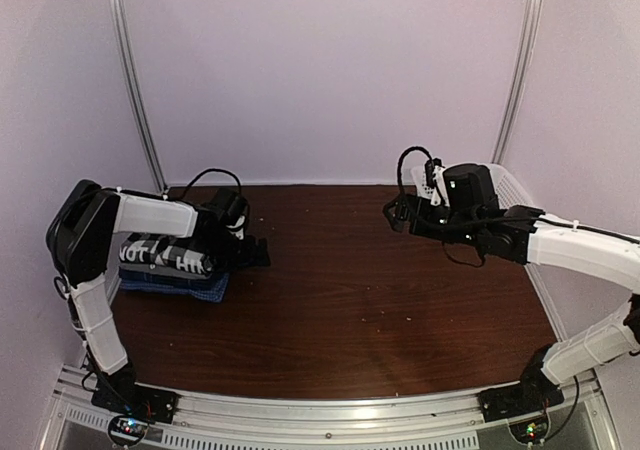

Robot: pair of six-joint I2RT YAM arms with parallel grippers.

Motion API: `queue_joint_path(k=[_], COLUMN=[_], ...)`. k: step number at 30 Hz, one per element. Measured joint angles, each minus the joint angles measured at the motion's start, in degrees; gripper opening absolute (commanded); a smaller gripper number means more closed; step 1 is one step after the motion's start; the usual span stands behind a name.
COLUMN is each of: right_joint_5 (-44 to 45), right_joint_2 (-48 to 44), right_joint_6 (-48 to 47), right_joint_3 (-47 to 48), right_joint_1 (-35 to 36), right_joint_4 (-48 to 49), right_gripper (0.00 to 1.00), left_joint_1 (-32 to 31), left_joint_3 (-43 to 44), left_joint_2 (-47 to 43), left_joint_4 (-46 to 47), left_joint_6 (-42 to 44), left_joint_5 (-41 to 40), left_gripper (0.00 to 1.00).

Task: Fold and stack the long sleeve shirts
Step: Move the square-folded shirt to the center of the board.

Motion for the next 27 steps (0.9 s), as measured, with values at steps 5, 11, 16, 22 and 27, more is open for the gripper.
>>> queue_joint_path(k=[5, 11, 16, 22, 27], right_joint_5=[-0.9, -1.7, -1.9, -1.9, -1.8], right_joint_2=[1.0, 1.3, 1.3, 1.3, 1.3], right_joint_6=[0.0, 0.2, 0.2, 0.2, 0.2], right_joint_3=[0.0, 0.0, 0.0, 0.0, 0.0], right_joint_1=[0.0, 0.0, 0.0, 0.0, 0.0], right_joint_4=[0.5, 0.5, 0.5, 0.3, -0.1], right_gripper=[1.0, 1.0, 1.0, 1.0, 1.0], left_joint_1=[5.6, 8.4, 8.7, 8.9, 8.7], left_joint_3=[-2.8, -2.8, -2.4, -1.8, -0.6], left_joint_2=[-2.2, -2.2, -2.1, -2.1, -2.4], left_joint_4=[-0.1, -0.1, -0.5, -1.2, -2.6], left_joint_6=[1.8, 3.2, 4.0, 4.6, 5.4], left_joint_5=[-0.4, -0.3, 0.5, 2.0, 3.4], left_gripper=[0.98, 0.98, 0.97, 0.98, 0.98])
